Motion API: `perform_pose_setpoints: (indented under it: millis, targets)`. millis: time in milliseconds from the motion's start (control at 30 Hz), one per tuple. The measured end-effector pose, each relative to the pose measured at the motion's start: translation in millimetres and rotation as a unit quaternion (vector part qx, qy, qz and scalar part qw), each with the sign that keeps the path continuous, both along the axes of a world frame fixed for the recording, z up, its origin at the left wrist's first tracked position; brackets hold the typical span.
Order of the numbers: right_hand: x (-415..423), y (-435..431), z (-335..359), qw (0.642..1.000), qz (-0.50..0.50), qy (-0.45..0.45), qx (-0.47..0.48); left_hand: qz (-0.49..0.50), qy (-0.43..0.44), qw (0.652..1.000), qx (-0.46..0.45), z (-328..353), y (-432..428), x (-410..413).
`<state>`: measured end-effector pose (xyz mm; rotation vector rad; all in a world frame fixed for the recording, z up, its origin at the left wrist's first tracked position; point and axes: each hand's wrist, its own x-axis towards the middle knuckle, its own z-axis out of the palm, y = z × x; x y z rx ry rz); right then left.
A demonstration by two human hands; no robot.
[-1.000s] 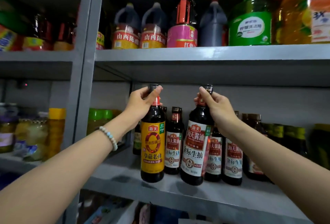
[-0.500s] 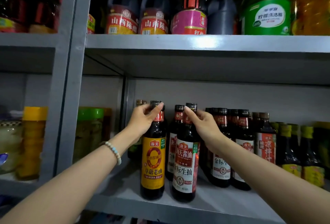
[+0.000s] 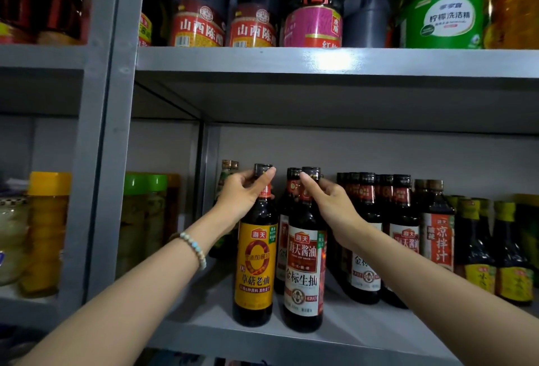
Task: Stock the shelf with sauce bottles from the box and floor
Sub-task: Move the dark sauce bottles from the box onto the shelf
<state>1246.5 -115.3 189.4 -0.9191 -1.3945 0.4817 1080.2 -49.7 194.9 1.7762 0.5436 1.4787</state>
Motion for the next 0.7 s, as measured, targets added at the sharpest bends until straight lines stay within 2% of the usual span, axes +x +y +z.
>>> perform_pose_setpoints:
  millis: [167,267,433,533,700]
  targets:
    - [-1,-8,-14,1.000,-0.002,-0.012,-0.011,0.044,0.004,0.999,0.030,-16,-12,0]
    - [0,-16,-42,0.998,-0.005,-0.040,-0.052,0.076,0.068,0.994,0.031,-48,-16,-5]
    - [4,-19,-88,0.997,0.000,-0.074,-0.031,0.066,0.121,0.990,-0.012,-101,-16,-22]
    - [2,-18,-101,0.996,-0.013,-0.073,-0.044,0.061,0.131,0.988,-0.045,-111,-12,-25]
    - [3,-14,-104,0.997,-0.009,-0.046,-0.060,0.037,0.124,0.991,-0.042,-111,-10,-26]
